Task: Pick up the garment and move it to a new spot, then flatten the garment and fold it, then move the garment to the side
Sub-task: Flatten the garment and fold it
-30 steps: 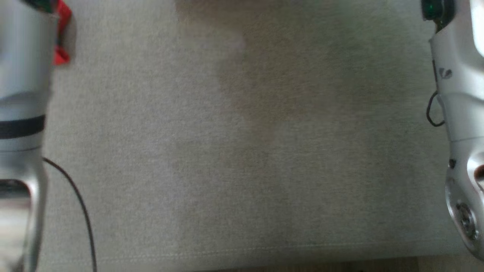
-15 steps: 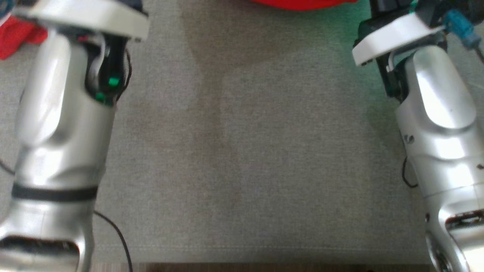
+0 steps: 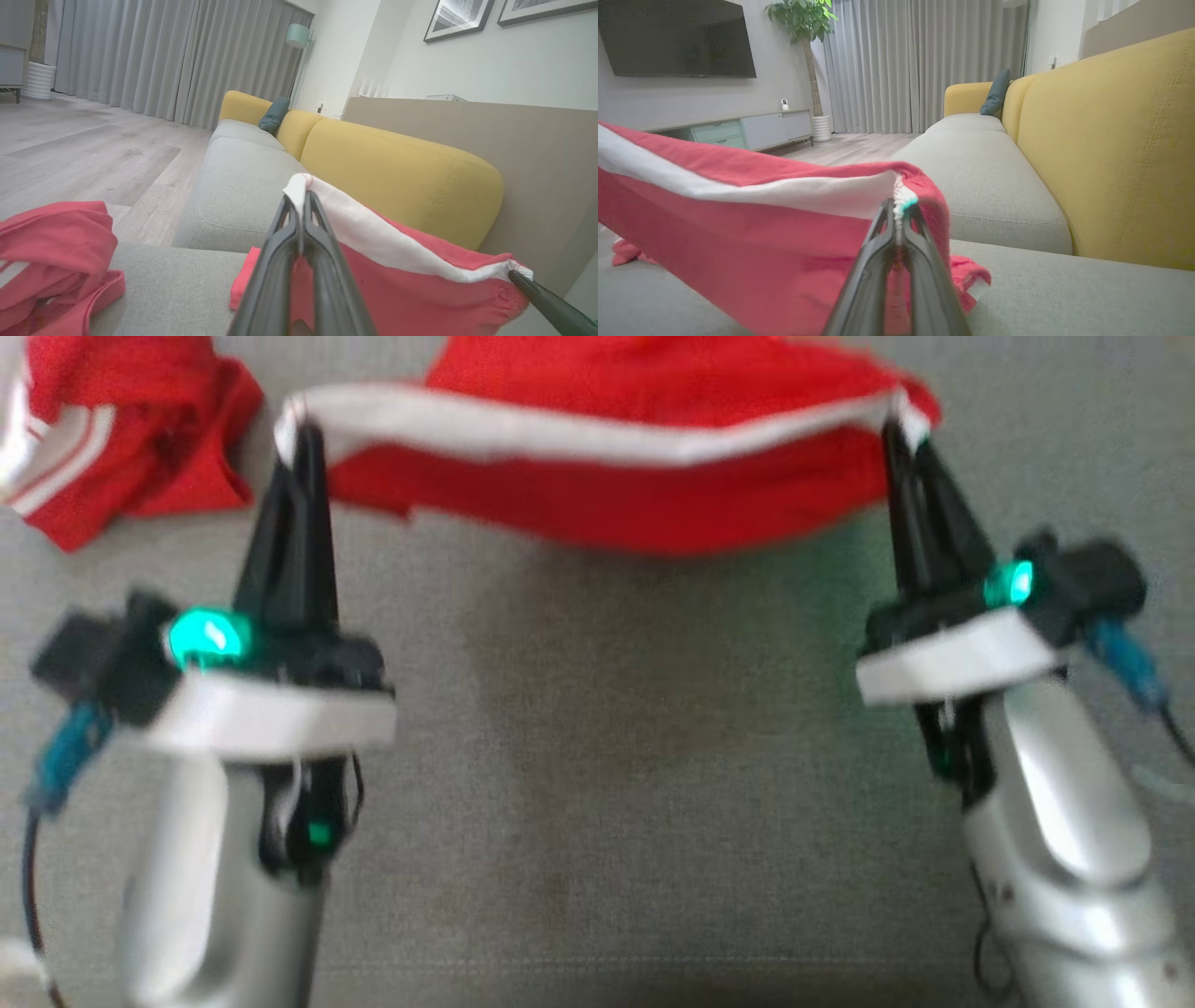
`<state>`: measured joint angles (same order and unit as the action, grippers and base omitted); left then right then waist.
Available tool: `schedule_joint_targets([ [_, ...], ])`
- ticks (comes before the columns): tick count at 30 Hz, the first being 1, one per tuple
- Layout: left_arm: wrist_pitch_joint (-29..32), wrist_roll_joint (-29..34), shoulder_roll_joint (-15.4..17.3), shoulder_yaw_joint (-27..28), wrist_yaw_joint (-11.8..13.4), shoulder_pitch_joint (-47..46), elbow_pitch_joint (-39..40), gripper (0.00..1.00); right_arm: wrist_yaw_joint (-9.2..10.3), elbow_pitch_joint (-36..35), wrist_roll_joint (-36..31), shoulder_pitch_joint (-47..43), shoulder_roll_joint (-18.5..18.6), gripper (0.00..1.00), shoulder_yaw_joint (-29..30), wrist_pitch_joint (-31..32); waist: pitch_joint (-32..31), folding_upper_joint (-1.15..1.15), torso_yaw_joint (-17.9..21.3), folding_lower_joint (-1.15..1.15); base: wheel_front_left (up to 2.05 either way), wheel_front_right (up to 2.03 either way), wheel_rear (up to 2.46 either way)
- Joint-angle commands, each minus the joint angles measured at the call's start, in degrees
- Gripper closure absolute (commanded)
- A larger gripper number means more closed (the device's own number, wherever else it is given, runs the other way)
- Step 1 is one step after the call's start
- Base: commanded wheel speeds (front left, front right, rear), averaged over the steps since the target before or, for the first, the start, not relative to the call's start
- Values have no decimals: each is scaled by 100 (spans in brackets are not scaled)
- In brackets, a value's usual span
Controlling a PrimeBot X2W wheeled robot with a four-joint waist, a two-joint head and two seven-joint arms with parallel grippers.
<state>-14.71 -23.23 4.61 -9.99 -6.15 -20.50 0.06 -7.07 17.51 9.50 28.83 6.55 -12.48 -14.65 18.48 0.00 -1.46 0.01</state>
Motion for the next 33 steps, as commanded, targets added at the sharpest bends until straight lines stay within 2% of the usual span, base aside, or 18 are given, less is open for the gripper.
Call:
schedule_joint_targets([
  [1,-29,64,36,234,-46,228,434,100,-42,-427,112,-281,-7,100,-83,-34,-371,0,3,-1,0,0,0],
  [5,-29,117,-48,111,-48,1094,1009,100,-42,-986,227,-1129,25,100,19,-34,-700,0,43,-1,0,0,0],
  [11,-29,212,-94,-90,95,2184,1760,100,-42,-1666,286,-2249,119,100,232,-35,-1022,0,152,-1,0,0,0],
  [18,207,75,-100,-308,190,2801,2110,100,-42,-2144,281,-2995,239,100,309,146,-1054,0,284,-1,0,0,0],
  [25,222,-129,-38,-236,120,2433,1501,100,-42,-1836,346,-2943,143,100,199,234,-855,0,465,-1,0,0,0],
  [33,87,223,242,-364,-37,940,138,100,-42,-1151,321,-2263,-90,100,212,158,-303,0,567,-1,0,0,0],
])
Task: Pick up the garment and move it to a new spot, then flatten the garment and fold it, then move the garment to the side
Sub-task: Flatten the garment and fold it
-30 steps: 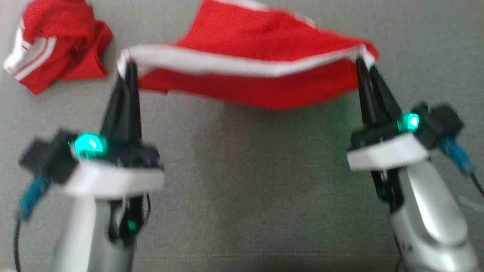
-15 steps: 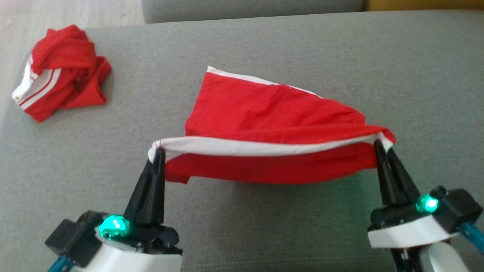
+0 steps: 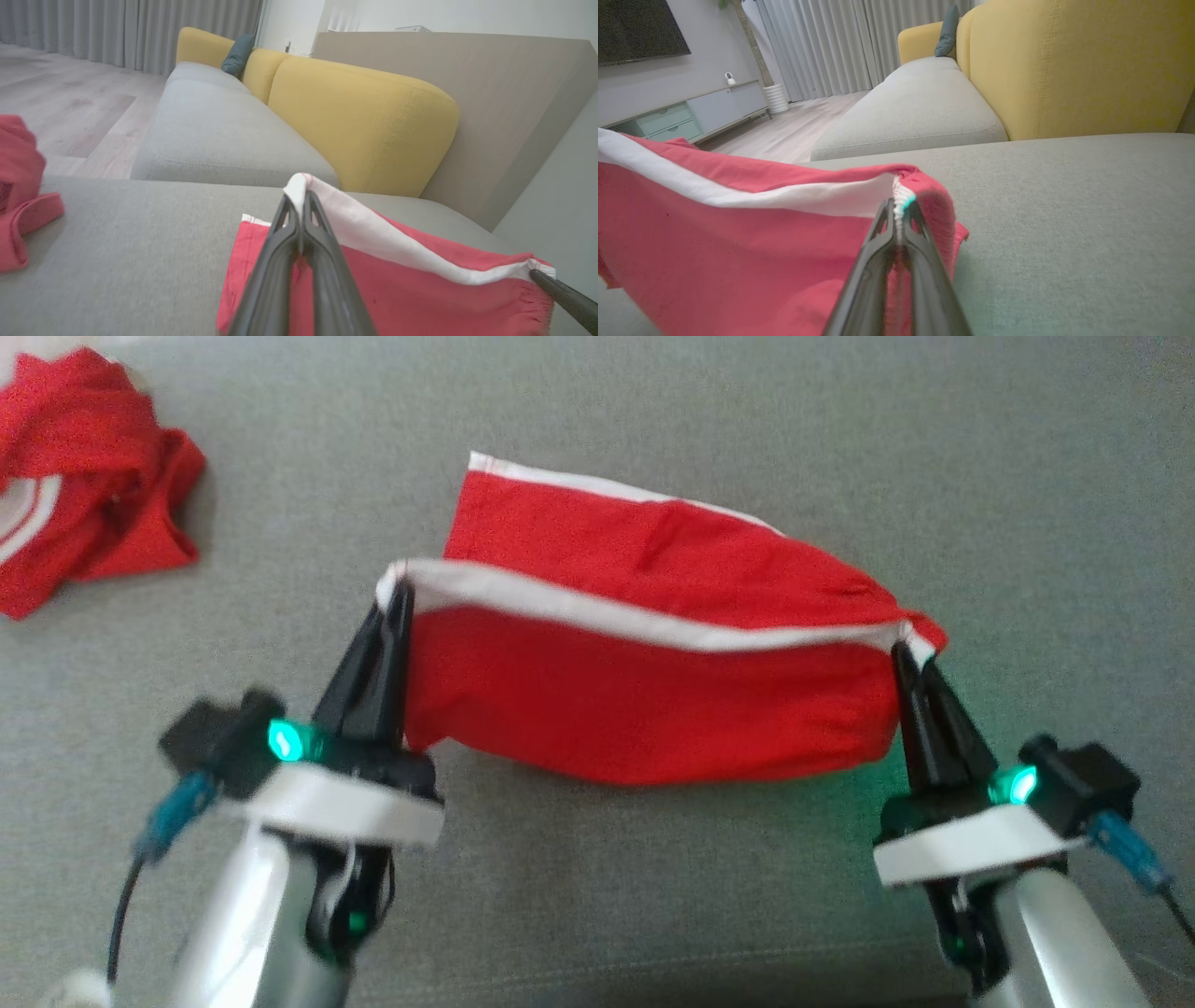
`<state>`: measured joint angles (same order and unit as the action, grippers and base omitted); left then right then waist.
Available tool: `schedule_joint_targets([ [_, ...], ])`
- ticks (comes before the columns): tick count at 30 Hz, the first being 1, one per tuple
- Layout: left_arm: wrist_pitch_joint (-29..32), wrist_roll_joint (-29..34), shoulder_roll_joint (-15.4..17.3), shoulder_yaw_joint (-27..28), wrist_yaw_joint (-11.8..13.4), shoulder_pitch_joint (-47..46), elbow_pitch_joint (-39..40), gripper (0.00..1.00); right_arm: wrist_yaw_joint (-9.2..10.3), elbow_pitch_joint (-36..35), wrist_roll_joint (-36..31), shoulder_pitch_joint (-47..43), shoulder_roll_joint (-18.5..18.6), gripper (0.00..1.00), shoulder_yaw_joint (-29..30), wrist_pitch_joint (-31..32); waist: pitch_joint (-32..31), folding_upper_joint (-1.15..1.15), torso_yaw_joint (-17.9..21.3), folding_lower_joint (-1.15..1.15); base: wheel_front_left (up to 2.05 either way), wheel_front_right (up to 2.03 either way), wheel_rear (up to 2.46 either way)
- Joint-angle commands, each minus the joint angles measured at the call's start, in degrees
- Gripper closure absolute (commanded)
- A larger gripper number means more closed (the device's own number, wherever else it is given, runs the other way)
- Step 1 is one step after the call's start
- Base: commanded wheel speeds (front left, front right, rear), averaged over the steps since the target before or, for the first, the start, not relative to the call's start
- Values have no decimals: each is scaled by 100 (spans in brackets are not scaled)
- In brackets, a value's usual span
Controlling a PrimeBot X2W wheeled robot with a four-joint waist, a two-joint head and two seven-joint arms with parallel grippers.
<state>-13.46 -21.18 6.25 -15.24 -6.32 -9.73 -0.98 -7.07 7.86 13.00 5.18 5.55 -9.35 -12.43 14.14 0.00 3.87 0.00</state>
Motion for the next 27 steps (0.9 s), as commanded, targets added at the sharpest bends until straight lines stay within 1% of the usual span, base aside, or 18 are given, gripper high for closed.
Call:
schedule_joint_targets([
  [1,-40,43,94,136,-30,-362,33,100,-42,-123,-54,204,-31,100,-82,-77,227,0,58,0,0,0,0],
  [6,-55,168,190,78,-64,-1504,-1006,100,-42,191,-194,720,-193,100,-51,-131,716,0,194,0,0,0,0],
  [12,-103,283,241,99,-77,-2592,-2138,100,-42,605,-294,1297,-259,100,17,-198,1192,0,321,0,0,0,0],
  [20,-115,375,285,-33,-92,-3496,-3437,100,-42,998,-195,1773,-266,100,20,-244,1467,0,390,0,0,0,0],
  [23,-120,349,281,-64,-97,-3736,-3767,100,-42,1139,-179,1886,-266,100,-4,-250,1494,0,390,0,0,0,0],
  [25,-122,347,279,-83,-98,-3800,-3851,100,-42,1174,-176,1911,-266,100,-9,-251,1496,0,387,0,0,0,0],
  [26,-125,353,279,-111,-100,-3863,-3929,100,-42,1202,-171,1929,-267,98,-19,-253,1496,0,386,0,0,0,0],
  [27,-127,373,281,-154,-102,-3925,-3996,100,-42,1219,-160,1945,-267,84,-27,-253,1498,0,385,0,0,0,0],
])
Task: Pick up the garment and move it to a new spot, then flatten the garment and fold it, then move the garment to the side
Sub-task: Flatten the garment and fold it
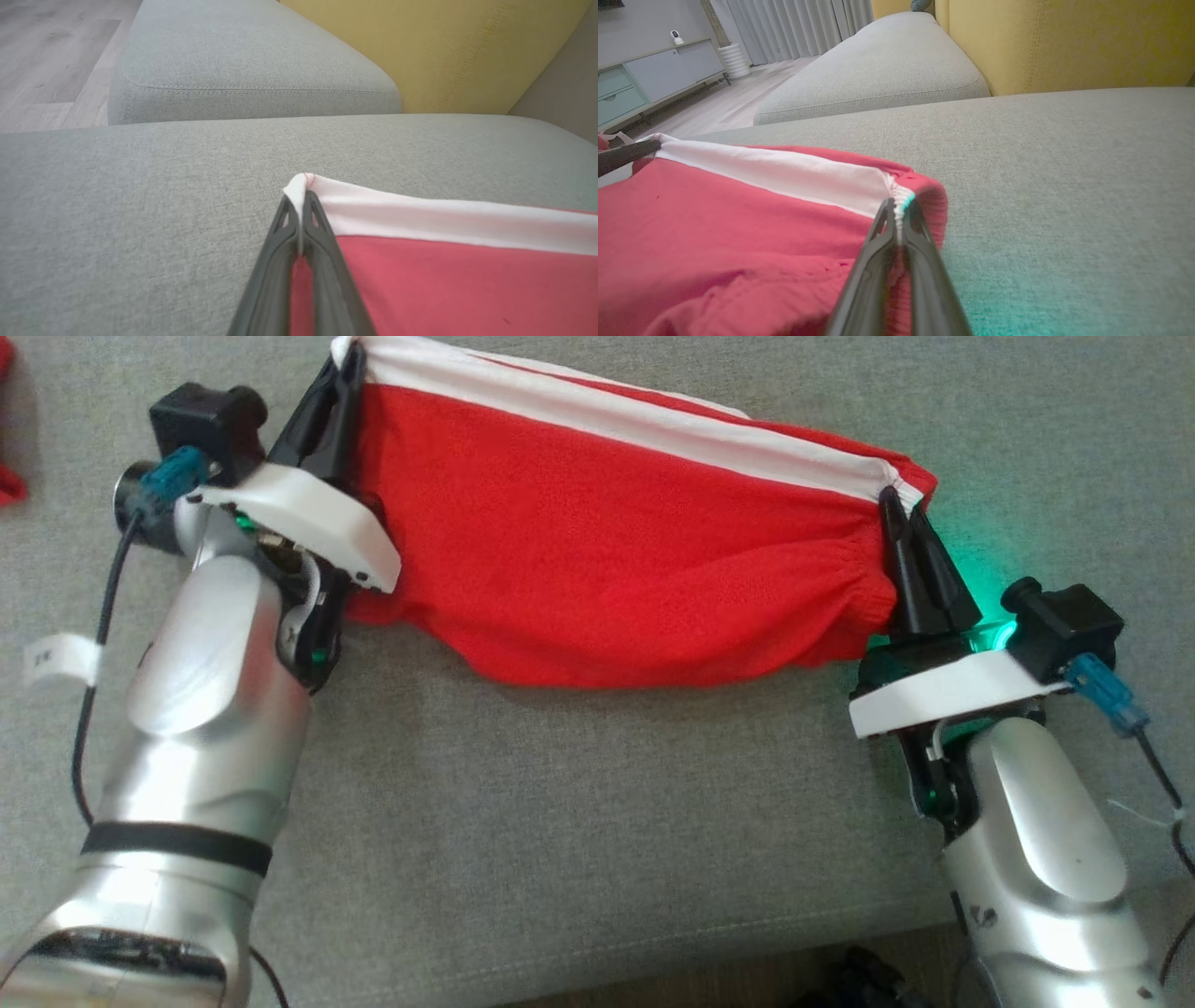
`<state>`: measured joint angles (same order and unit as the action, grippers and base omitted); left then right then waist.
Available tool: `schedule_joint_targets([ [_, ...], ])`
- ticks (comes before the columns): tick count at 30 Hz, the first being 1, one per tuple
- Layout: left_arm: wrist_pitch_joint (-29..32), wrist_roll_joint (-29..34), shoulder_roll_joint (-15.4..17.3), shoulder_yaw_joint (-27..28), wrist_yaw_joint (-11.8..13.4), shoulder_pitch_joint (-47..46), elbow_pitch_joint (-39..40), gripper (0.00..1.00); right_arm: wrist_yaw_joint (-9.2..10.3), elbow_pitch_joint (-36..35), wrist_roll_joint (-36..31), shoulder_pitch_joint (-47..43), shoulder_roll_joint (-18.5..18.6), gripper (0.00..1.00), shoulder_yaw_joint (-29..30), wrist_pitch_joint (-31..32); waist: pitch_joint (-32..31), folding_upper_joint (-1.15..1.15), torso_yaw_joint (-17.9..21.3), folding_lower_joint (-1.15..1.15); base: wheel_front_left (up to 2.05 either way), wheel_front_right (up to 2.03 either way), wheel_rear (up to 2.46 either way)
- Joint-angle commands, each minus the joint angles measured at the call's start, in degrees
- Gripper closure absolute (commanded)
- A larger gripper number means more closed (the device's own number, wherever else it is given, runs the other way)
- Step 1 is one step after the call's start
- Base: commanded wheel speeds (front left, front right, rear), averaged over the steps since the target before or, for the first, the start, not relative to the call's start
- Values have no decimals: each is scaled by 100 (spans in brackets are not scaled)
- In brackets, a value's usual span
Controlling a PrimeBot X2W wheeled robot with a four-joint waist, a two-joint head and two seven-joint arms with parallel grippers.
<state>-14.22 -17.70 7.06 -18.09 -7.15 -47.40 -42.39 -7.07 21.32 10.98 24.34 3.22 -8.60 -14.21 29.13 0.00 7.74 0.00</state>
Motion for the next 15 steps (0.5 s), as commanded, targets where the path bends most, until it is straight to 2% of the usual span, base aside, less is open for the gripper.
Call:
schedule_joint_targets([
  [1,-54,53,203,76,-21,-217,80,100,-42,-119,53,41,-34,64,-106,-76,-3,0,-2,0,0,0,0],
  [2,-56,71,197,24,-23,-273,13,100,-42,-115,63,51,-34,20,-105,-76,-6,0,-2,0,0,0,0],
  [3,-58,78,185,-22,-24,-326,-54,100,-42,-114,71,56,-34,0,-102,-77,-10,0,-3,0,0,0,0],
  [4,-61,68,159,-82,-26,-419,-181,75,-42,-136,91,49,-34,0,-102,-77,-32,0,1,0,0,0,0],
  [5,-63,54,143,-104,-27,-450,-236,56,-42,-156,97,29,-34,0,-103,-77,-55,0,3,0,0,0,0],
  [6,-64,27,120,-119,-28,-466,-279,0,-42,-183,97,-3,-34,0,-99,-77,-82,0,3,0,0,0,0],
  [15,-75,-276,-1,-203,-32,-59,-215,0,-42,-650,-105,-681,-34,0,332,-78,-566,0,-117,0,0,0,0],
])
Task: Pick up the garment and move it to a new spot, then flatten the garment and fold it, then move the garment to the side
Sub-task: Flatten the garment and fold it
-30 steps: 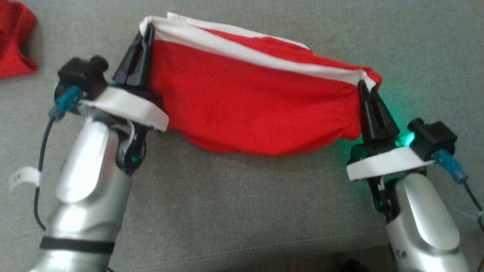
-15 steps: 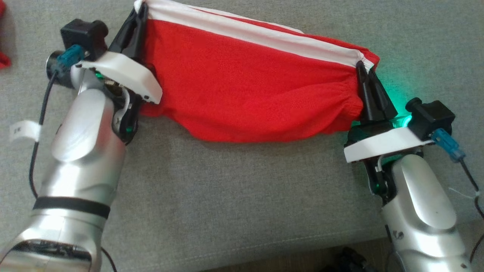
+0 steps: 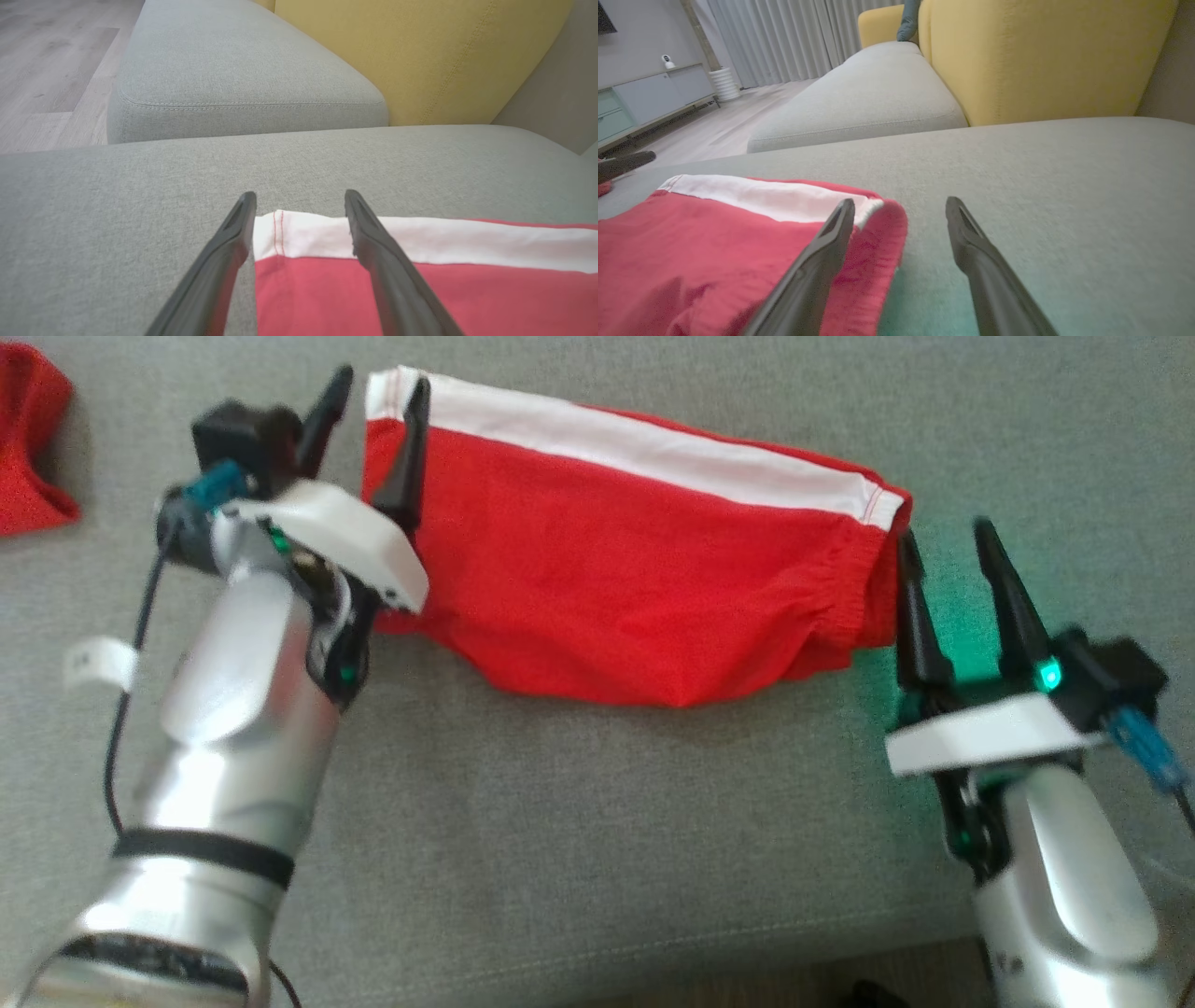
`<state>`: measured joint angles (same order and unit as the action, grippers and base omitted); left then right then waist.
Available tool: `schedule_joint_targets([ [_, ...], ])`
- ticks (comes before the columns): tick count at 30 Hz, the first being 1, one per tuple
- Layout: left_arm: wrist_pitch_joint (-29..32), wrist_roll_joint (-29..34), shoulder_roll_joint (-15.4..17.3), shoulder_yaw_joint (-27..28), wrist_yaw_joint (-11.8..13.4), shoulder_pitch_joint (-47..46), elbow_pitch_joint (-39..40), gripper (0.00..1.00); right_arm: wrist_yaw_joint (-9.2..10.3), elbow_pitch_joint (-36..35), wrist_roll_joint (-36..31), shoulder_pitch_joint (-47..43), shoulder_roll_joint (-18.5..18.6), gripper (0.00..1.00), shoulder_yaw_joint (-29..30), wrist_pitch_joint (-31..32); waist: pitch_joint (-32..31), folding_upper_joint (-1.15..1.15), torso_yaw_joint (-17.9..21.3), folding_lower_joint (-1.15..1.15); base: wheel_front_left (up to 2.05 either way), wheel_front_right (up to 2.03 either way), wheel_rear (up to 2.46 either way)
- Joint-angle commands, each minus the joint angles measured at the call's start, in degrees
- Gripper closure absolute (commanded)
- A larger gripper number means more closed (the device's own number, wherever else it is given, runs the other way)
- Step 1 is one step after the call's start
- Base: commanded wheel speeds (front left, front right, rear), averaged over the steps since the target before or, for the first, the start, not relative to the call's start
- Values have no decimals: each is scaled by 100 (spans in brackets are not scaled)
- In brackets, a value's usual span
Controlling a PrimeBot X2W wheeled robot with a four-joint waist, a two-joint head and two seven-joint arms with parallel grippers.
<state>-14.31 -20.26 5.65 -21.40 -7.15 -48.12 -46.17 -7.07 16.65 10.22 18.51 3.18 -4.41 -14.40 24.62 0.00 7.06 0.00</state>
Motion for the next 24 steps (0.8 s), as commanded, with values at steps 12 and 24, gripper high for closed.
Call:
schedule_joint_targets([
  [12,1160,-628,322,26,-12,800,325,0,-42,-1185,-392,-960,-30,0,610,427,-706,0,-186,0,0,0,0],
  [24,2085,-1052,396,153,120,1033,516,0,-42,-1572,-309,-1071,-30,0,466,602,-590,0,-47,0,0,0,0],
])
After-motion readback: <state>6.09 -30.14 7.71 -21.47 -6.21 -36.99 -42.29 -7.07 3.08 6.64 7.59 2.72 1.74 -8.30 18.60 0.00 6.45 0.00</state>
